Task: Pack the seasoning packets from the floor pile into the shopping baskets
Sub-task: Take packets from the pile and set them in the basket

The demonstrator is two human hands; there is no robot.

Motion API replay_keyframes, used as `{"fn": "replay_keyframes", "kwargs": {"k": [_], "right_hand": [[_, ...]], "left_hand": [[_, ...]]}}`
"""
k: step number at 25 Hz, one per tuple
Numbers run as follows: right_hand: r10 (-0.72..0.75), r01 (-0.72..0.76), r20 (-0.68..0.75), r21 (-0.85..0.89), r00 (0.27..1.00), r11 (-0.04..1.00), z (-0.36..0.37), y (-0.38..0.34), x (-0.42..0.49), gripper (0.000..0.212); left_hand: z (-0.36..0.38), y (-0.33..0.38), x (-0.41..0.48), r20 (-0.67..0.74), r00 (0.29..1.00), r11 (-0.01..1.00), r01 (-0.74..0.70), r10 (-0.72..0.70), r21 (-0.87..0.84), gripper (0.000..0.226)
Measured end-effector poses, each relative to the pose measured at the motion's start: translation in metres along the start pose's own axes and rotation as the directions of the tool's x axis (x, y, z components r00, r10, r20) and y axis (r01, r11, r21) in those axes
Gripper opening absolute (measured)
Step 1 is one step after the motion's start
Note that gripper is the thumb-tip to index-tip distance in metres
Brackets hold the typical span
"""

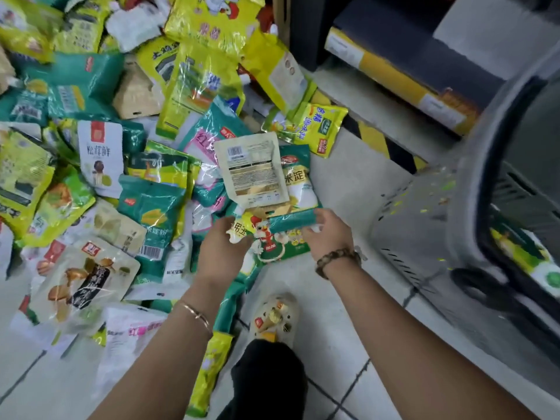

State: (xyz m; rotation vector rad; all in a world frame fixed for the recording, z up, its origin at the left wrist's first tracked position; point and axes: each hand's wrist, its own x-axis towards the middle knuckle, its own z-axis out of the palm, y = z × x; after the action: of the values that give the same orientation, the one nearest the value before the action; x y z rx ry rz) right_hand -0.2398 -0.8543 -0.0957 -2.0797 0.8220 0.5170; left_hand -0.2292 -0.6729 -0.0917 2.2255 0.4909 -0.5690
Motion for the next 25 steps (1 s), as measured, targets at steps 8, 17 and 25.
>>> {"fn": "replay_keyframes", "kwargs": {"k": [8,17,25], "right_hand": [[0.12,-0.113,-0.061,0.101,0.991,0.988,0.033,0.013,0.139,0.06],[0.315,-0.377,0.271,0.222,0.91,0.899,0.038,-0.003,0.154,0.055],[0.025,-0.024,0.003,0.399,1.0,0.917,0.038,0.002,0.125,0.032]], "left_hand": [[0.039,0.007,0.115,-0.286,0.958,0.951,-0.115,0.03,-0.286,0.061],[0.065,0.013,0.136,-0.125,0.971,0.799,0.089,-0.202,-0.595,0.031],[0.05,0.015,0.103,-0.102,0.991,0.774,-0.001,-0.082,-0.633,0.005]]}}
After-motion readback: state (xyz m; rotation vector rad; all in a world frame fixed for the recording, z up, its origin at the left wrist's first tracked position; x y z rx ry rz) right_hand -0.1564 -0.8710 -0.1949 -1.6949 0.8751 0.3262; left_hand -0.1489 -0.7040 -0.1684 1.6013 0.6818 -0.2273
